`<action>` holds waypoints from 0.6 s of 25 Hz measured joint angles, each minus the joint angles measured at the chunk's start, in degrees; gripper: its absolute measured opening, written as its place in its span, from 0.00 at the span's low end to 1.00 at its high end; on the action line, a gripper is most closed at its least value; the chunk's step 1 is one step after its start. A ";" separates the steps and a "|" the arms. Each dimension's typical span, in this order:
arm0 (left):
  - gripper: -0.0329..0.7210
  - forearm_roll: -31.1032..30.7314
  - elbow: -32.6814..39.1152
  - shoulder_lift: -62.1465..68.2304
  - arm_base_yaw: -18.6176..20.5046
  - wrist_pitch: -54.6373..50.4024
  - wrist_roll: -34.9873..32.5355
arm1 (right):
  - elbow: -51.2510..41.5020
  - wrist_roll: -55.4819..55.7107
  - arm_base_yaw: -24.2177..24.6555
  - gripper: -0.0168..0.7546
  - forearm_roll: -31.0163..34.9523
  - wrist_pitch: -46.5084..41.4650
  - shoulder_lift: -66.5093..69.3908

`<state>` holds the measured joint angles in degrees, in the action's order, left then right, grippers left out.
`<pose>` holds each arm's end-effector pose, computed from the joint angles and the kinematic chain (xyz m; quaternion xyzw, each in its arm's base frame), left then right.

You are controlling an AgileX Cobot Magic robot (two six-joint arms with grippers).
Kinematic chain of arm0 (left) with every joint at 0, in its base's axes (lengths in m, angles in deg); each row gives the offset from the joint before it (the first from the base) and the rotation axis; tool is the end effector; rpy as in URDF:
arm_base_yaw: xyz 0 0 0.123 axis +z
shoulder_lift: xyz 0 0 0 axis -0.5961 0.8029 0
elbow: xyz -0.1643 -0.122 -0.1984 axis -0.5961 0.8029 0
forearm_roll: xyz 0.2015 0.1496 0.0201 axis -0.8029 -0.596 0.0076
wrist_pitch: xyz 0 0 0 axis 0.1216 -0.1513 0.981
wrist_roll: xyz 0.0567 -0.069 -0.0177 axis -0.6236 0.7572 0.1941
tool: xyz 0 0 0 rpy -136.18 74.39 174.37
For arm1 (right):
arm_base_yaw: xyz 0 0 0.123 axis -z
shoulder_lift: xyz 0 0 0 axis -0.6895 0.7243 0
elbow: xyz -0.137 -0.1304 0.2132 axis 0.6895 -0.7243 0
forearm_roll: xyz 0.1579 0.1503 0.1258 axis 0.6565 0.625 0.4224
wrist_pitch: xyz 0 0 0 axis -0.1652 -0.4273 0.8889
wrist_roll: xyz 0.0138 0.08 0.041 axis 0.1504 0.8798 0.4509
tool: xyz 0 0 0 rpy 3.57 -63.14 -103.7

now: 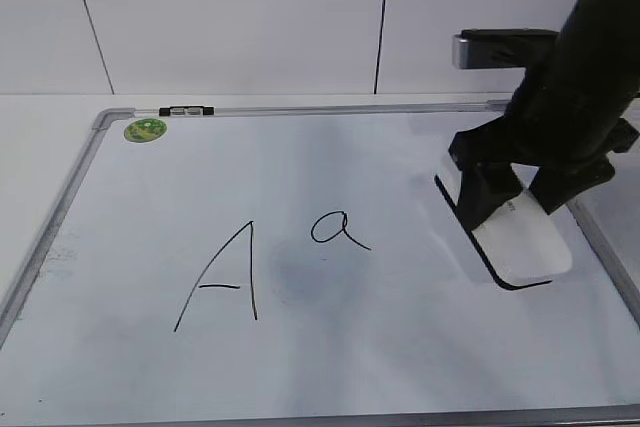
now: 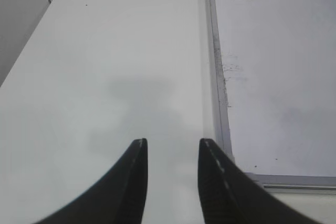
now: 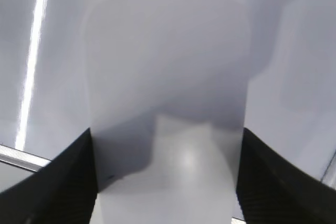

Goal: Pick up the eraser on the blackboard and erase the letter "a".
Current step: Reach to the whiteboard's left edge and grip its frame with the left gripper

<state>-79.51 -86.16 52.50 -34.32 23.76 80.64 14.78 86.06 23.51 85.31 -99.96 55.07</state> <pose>-0.0056 0.0008 0.2747 -0.0305 0.8659 0.0085 0.4992 0.3032 0.1211 0.2655 -0.1597 0.9834 0.0648 0.0568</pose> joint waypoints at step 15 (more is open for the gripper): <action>0.37 0.70 0.00 0.00 0.00 0.00 0.00 | 9.51 3.58 -6.57 0.71 -7.15 -2.87 6.87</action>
<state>-78.82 -86.16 52.50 -34.32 23.76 80.64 24.29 89.64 16.93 78.16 -102.83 61.94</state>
